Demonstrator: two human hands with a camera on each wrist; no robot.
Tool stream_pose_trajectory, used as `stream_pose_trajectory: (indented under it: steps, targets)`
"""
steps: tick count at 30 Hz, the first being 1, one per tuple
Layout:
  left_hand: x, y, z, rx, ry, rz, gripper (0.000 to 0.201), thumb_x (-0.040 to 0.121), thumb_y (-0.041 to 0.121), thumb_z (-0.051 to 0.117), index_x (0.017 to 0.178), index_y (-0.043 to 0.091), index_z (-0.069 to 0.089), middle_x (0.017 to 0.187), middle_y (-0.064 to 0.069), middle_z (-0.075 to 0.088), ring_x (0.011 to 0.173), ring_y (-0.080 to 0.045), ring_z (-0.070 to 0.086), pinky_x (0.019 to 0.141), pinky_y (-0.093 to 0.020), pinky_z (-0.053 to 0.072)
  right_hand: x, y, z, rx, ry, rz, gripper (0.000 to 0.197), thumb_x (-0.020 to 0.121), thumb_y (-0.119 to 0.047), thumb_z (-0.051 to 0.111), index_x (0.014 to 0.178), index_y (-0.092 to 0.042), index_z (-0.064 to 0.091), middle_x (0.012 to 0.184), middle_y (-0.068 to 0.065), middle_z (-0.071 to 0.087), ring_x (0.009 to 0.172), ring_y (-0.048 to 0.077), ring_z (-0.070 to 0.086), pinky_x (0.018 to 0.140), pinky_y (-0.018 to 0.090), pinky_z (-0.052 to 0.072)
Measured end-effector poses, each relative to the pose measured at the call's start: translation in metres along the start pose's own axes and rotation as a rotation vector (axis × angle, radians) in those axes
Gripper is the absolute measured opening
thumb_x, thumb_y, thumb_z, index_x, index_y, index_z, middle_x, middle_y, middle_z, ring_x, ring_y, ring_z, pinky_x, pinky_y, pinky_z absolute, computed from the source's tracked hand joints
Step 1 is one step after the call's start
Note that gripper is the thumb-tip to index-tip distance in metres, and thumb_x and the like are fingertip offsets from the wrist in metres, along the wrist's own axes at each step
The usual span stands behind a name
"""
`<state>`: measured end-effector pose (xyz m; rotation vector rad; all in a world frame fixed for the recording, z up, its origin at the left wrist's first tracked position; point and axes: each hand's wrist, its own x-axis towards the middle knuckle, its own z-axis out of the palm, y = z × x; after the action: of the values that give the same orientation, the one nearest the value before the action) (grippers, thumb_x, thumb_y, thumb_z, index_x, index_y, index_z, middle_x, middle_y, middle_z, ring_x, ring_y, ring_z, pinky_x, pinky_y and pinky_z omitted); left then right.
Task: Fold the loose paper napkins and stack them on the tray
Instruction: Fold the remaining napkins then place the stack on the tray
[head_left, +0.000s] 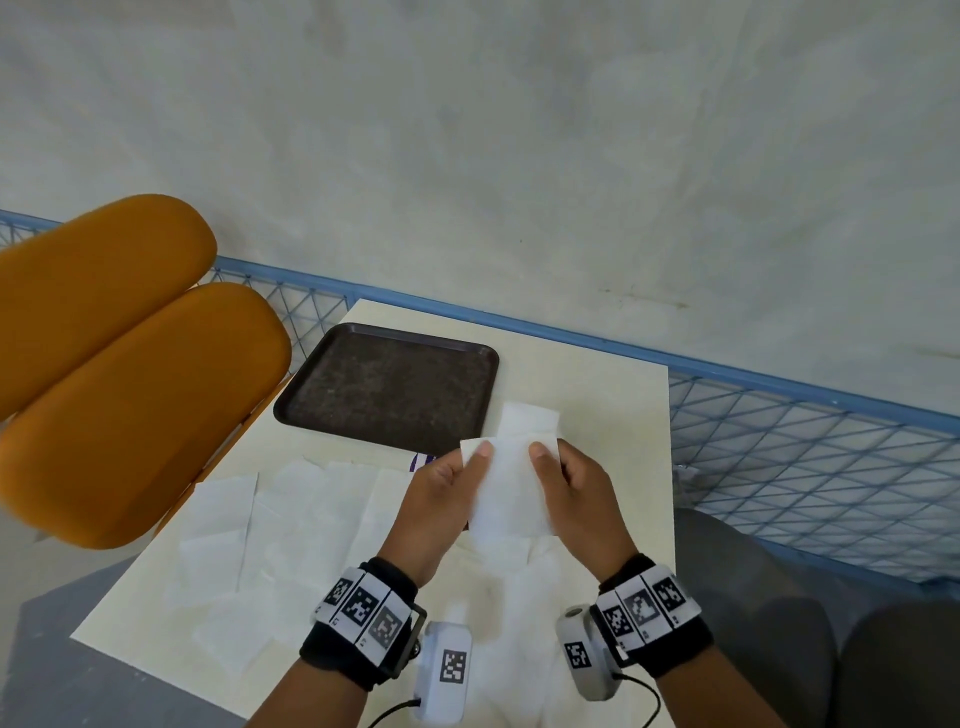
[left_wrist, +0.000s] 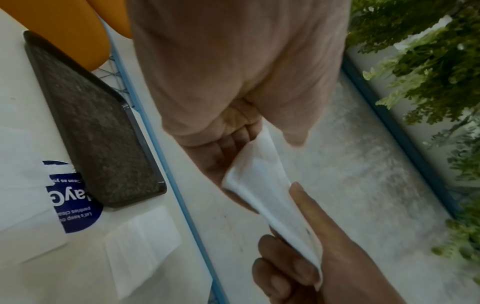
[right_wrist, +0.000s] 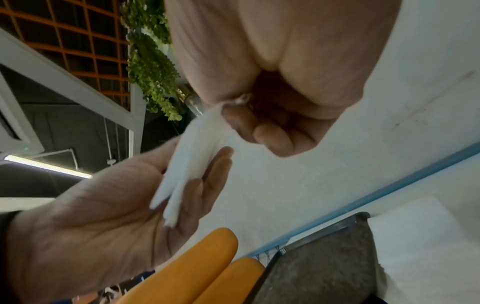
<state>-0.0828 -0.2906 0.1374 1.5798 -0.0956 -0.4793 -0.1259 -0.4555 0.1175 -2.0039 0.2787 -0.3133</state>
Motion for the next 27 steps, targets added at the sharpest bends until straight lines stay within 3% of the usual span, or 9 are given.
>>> stream_pose_trajectory:
  steps: [3,6,10,12,14,18,20,24,27]
  targets:
    - [0.001,-0.01,0.003,0.011,0.034,-0.029,0.021,0.092,0.035,0.07,0.1,0.017,0.076,0.092,0.001,0.077,0.082,-0.012,0.072,0.062,-0.025,0.055,-0.004,0.003,0.003,-0.015,0.025,-0.009,0.047,0.104,-0.043,0.044,0.071,-0.009,0.043,0.066,0.014,0.049,0.058,0.012,0.043,0.056,0.036,0.04]
    - [0.003,-0.016,0.003,0.018,0.072,-0.038,0.019,0.091,0.031,0.072,0.095,0.013,0.077,0.088,0.0,0.078,0.077,-0.011,0.073,0.055,-0.017,0.049,-0.005,0.005,0.002,-0.054,0.048,-0.033,0.048,0.103,-0.035,0.052,0.064,-0.015,0.033,0.055,0.003,0.034,0.054,0.009,0.032,0.051,0.032,0.032]
    - [0.007,-0.023,0.001,0.081,0.083,-0.056,0.027,0.091,0.036,0.071,0.08,0.011,0.074,0.083,-0.005,0.075,0.079,-0.022,0.071,0.061,-0.025,0.053,-0.008,0.017,0.002,-0.097,0.106,-0.065,0.049,0.1,-0.028,0.058,0.061,-0.02,0.028,0.051,-0.006,0.031,0.051,0.01,0.027,0.048,0.021,0.024]
    - [0.009,-0.027,0.0,0.076,0.088,-0.078,0.039,0.091,0.035,0.071,0.059,0.018,0.059,0.065,-0.002,0.06,0.068,-0.022,0.061,0.062,-0.03,0.051,-0.008,0.024,0.003,-0.1,0.109,-0.053,0.048,0.1,-0.028,0.058,0.063,-0.018,0.03,0.051,-0.006,0.03,0.051,0.01,0.026,0.048,0.02,0.024]
    - [0.01,-0.031,-0.001,0.101,0.111,-0.087,0.05,0.092,0.034,0.07,0.052,0.022,0.042,0.059,0.003,0.042,0.063,-0.015,0.045,0.06,-0.03,0.047,-0.007,0.03,0.006,-0.084,0.072,-0.014,0.045,0.101,-0.032,0.055,0.066,-0.016,0.032,0.053,-0.006,0.03,0.052,0.008,0.028,0.049,0.021,0.026]
    - [0.014,-0.038,-0.005,0.145,0.146,-0.078,0.049,0.095,0.039,0.064,0.068,0.002,0.046,0.068,-0.01,0.044,0.068,-0.018,0.047,0.059,-0.026,0.052,-0.004,0.037,0.011,0.108,-0.106,0.138,0.043,0.104,-0.037,0.048,0.074,-0.008,0.04,0.062,0.009,0.039,0.054,0.015,0.045,0.048,0.039,0.044]
    - [0.018,-0.041,-0.007,0.132,0.155,-0.093,0.047,0.097,0.039,0.061,0.079,-0.005,0.056,0.077,-0.02,0.055,0.072,-0.022,0.057,0.064,-0.029,0.058,-0.001,0.042,0.013,0.195,-0.17,0.183,0.043,0.103,-0.035,0.052,0.078,0.0,0.044,0.067,0.021,0.044,0.054,0.025,0.051,0.044,0.035,0.045]
    - [0.024,-0.043,-0.008,0.099,0.126,-0.151,0.037,0.1,0.044,0.052,0.095,0.011,0.069,0.094,-0.008,0.07,0.093,-0.022,0.07,0.075,-0.028,0.062,0.008,0.046,0.019,0.23,-0.12,0.243,0.042,0.099,-0.03,0.06,0.075,-0.001,0.043,0.066,0.012,0.044,0.06,0.024,0.05,0.045,0.031,0.048]
    - [0.027,-0.042,-0.003,0.021,0.088,-0.199,0.03,0.1,0.043,0.055,0.099,0.017,0.07,0.099,-0.001,0.072,0.097,-0.021,0.07,0.077,-0.034,0.063,0.015,0.049,0.028,0.196,-0.083,0.292,0.037,0.101,-0.037,0.053,0.083,-0.006,0.045,0.075,0.017,0.054,0.067,0.025,0.055,0.049,0.033,0.051]
